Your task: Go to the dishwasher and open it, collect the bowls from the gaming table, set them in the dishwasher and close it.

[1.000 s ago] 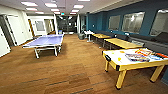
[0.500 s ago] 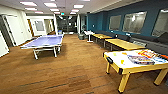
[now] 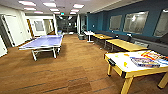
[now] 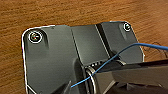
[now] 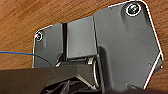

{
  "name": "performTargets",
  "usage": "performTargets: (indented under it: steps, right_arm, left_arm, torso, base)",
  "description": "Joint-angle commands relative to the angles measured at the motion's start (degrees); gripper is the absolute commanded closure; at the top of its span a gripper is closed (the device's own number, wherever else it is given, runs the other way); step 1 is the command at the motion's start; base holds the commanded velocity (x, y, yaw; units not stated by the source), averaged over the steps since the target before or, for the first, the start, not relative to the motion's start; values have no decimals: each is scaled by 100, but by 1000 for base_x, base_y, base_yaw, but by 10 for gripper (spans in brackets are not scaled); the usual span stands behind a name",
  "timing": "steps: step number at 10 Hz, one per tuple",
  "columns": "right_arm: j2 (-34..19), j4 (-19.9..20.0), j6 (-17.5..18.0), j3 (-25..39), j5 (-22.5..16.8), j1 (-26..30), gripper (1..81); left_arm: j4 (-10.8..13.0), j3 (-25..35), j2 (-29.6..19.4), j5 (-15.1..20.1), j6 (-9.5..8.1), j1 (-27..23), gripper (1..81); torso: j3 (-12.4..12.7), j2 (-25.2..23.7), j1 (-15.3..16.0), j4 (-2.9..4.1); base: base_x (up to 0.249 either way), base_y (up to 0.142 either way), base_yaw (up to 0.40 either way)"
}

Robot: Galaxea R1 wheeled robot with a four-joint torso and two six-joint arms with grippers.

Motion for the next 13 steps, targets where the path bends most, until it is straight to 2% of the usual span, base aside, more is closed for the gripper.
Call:
performTargets:
  steps: [1, 6, 11, 13]
  right_arm:
    - [43, -26, -9, 28, -265, 293, 10]
    - [43, -26, -9, 46, -265, 294, 10]
    - [43, -26, -9, 37, -265, 294, 10]
    - [43, -26, -9, 37, -265, 285, 10]
  left_arm:
    - [29, 25, -7, 275, 47, -266, 10]
    - [37, 25, -7, 284, 48, -266, 10]
    - [-7, 25, 2, 284, 47, -266, 10]
    - [64, 25, 11, 293, 47, -266, 10]
  torso:
    - [0, 0, 0, 0]
    - [-2, 0, 2, 0]
    - [0, 0, 2, 0]
    - [0, 0, 2, 0]
  base:
    - [177, 0, 0]
    - [124, 0, 0]
    - [0, 0, 0]
    - [0, 0, 0]
